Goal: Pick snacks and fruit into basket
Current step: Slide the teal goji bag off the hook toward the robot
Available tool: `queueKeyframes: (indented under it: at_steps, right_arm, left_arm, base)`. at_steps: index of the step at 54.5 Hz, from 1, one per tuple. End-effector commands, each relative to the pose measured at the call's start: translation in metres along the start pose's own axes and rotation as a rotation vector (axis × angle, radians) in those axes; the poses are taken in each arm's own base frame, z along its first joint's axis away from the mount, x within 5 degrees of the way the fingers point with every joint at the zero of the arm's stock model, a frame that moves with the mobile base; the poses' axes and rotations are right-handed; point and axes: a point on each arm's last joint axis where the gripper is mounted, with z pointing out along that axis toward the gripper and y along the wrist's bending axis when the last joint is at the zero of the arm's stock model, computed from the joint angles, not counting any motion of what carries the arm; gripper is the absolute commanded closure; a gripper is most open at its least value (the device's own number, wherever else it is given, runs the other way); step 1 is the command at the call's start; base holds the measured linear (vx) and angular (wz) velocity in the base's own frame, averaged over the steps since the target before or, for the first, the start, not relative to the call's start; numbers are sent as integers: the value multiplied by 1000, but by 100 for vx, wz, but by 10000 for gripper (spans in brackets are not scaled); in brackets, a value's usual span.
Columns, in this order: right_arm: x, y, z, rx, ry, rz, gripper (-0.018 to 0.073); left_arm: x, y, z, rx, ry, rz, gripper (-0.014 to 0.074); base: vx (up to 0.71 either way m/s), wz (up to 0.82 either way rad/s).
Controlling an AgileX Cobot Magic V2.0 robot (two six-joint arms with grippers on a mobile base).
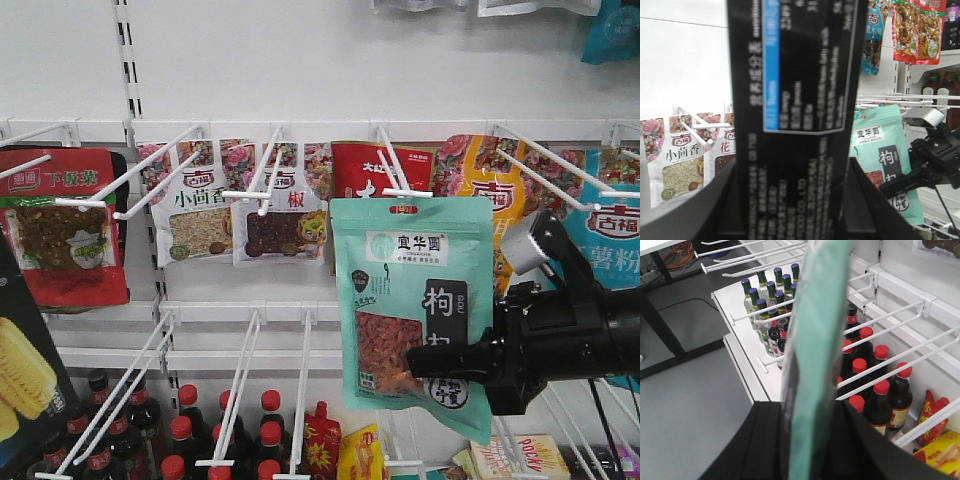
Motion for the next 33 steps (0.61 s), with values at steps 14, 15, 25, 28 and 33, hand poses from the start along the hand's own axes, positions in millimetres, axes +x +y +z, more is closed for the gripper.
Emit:
queueKeyframes:
  at_steps: [14,15,25,28,33]
  right_arm:
    - [-29,34,-35,58,-92,20,567]
    - [-29,34,-36,65,-88,26,567]
    - [-30,45,-48,115,-64,41,567]
    - [-30,49,-52,131,-54,42,567]
    - [-30,55,-58,157,-39,56,567]
  left_arm:
    - [-11,-1,0,10,-31,-6,603]
    - [-11,-1,0,10,-31,-6,603]
    - [-11,-1,0,10,-31,-6,603]
    - [-11,-1,0,10,-31,-6,603]
    - [-11,-1,0,10,-31,-6,603]
  base:
    - [0,0]
    - [0,0]
    - [0,0]
    - [0,0]
    - [0,0]
